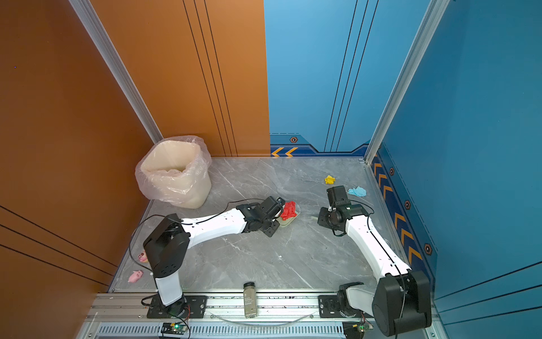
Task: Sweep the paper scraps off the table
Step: 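Carry the dustpan to the bin with the left gripper while the right draws back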
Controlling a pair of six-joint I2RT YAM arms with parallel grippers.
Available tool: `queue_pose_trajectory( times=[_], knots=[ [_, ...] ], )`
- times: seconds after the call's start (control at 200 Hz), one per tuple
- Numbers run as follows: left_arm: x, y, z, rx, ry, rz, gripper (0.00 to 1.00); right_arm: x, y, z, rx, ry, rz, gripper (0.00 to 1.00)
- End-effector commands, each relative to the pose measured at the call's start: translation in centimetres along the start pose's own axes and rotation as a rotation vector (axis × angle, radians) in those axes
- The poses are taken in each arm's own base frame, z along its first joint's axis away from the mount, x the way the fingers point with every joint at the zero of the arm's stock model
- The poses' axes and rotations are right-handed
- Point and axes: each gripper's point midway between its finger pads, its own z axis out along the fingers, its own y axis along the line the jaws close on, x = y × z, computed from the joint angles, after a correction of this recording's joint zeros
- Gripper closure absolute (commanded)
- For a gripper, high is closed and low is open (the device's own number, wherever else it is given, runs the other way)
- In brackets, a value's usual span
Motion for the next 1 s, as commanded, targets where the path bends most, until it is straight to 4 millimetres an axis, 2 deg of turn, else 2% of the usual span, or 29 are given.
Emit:
queue_pose_trajectory(
  times=[0.0, 0.215, 0.446, 0.651, 0.996],
  knots=[
    [-0.2, 2.3, -2.1, -0.056, 0.003, -0.027, 1.0, -0.9, 0.6, -0.8, -0.043, -0.06, 0.017, 1.0],
    [-1.0, 5.3, -5.7, -0.048, -0.039, -0.131, 1.0, -0.9, 1.1, -1.4, -0.078, -0.068, 0.019, 1.0],
    [-1.4, 9.1, -10.2, -0.125, -0.09, -0.174, 1.0, -0.7, 1.3, -1.0, -0.088, -0.051, 0.017, 1.0],
    [-1.3, 13.0, -13.6, -0.174, -0.118, -0.253, 1.0, -0.9, 1.8, -0.7, -0.106, -0.041, 0.015, 1.0],
    [-1.8, 20.3, -20.3, -0.294, -0.229, -0.385, 1.0, -1.0, 2.0, -0.6, -0.108, -0.038, 0.013, 1.0]
  ],
)
